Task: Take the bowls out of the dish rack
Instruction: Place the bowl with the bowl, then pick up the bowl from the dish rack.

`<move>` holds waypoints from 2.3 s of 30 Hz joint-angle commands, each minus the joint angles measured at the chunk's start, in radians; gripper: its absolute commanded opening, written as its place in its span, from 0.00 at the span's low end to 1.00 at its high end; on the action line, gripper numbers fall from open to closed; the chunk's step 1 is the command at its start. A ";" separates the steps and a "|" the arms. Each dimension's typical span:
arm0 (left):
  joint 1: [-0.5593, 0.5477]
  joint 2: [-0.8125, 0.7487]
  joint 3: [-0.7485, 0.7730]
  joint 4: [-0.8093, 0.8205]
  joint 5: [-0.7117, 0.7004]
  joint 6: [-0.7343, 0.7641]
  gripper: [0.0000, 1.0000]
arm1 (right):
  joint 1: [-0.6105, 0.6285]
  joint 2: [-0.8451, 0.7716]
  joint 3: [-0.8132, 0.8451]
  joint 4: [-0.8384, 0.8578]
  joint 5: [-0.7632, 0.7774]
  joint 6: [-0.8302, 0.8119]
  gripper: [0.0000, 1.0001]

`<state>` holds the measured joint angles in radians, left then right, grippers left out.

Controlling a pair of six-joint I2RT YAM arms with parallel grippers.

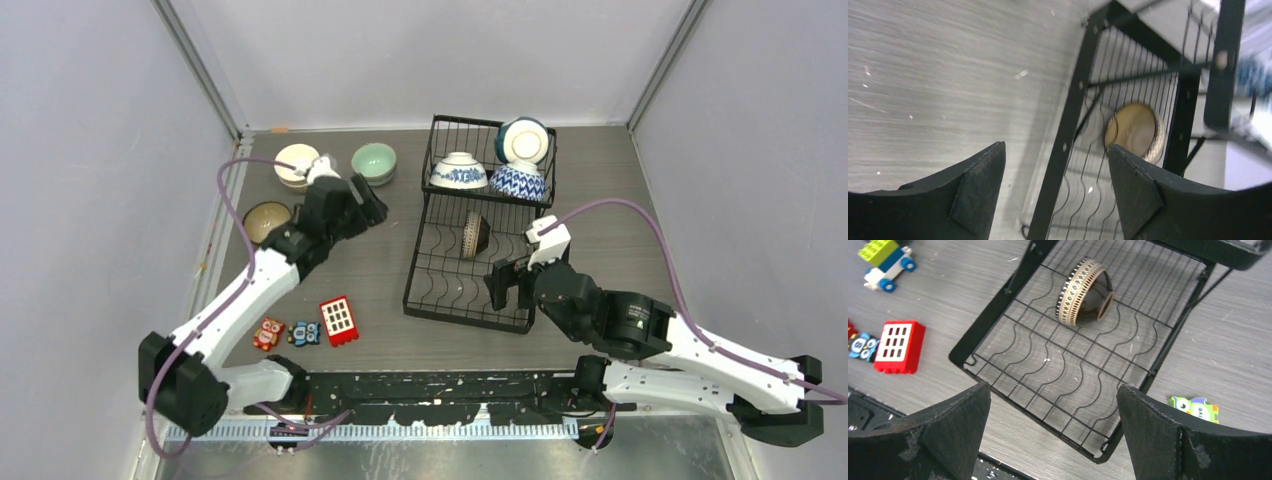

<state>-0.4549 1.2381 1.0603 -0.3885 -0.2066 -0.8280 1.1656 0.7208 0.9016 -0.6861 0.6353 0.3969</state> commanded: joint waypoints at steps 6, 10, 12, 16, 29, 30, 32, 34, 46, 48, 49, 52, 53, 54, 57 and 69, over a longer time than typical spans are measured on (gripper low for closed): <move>-0.292 -0.193 -0.301 0.398 0.066 0.117 0.87 | -0.023 -0.030 -0.127 -0.028 0.245 0.435 0.99; -0.367 -0.122 -0.359 0.657 0.108 0.145 0.86 | -0.045 -0.108 -0.197 -0.039 0.269 0.558 0.99; -0.377 -0.068 -0.395 0.830 0.140 0.150 0.85 | -0.048 -0.161 -0.239 -0.024 0.277 0.584 0.99; -0.378 0.076 -0.403 1.083 0.201 0.149 0.83 | -0.048 -0.247 -0.317 0.015 0.268 0.594 0.99; -0.357 0.375 -0.253 1.147 0.247 0.204 0.78 | -0.049 -0.301 -0.350 0.075 0.156 0.517 0.99; -0.350 0.391 -0.252 1.165 0.258 0.197 0.78 | -0.049 -0.298 -0.351 0.088 0.143 0.512 0.99; -0.337 0.421 -0.256 1.212 0.278 0.178 0.77 | -0.049 -0.294 -0.350 0.102 0.126 0.502 0.99; -0.322 0.448 -0.259 1.255 0.308 0.161 0.76 | -0.048 -0.292 -0.344 0.109 0.116 0.488 0.99; -0.271 0.562 -0.257 1.357 0.397 0.103 0.71 | -0.048 -0.342 -0.327 0.113 0.102 0.453 0.99; -0.271 0.581 -0.264 1.385 0.398 0.089 0.70 | -0.048 -0.346 -0.326 0.112 0.106 0.451 0.99; -0.271 0.590 -0.267 1.400 0.398 0.082 0.70 | -0.048 -0.348 -0.328 0.111 0.108 0.449 0.99; -0.272 0.622 -0.288 1.477 0.395 0.056 0.68 | -0.048 -0.345 -0.333 0.112 0.113 0.447 0.99; -0.272 0.633 -0.294 1.504 0.389 0.048 0.67 | -0.047 -0.344 -0.334 0.114 0.112 0.445 0.99; -0.272 0.643 -0.298 1.531 0.386 0.042 0.67 | -0.048 -0.342 -0.335 0.114 0.111 0.445 0.99; -0.272 0.668 -0.301 1.592 0.385 0.032 0.65 | -0.049 -0.341 -0.336 0.117 0.107 0.445 0.99; -0.291 0.723 -0.277 1.643 0.376 0.054 0.61 | -0.048 -0.358 -0.335 0.109 0.108 0.435 0.99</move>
<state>-0.7330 1.9461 0.7643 1.1637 0.1837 -0.8040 1.1172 0.3794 0.5549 -0.6064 0.7300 0.8398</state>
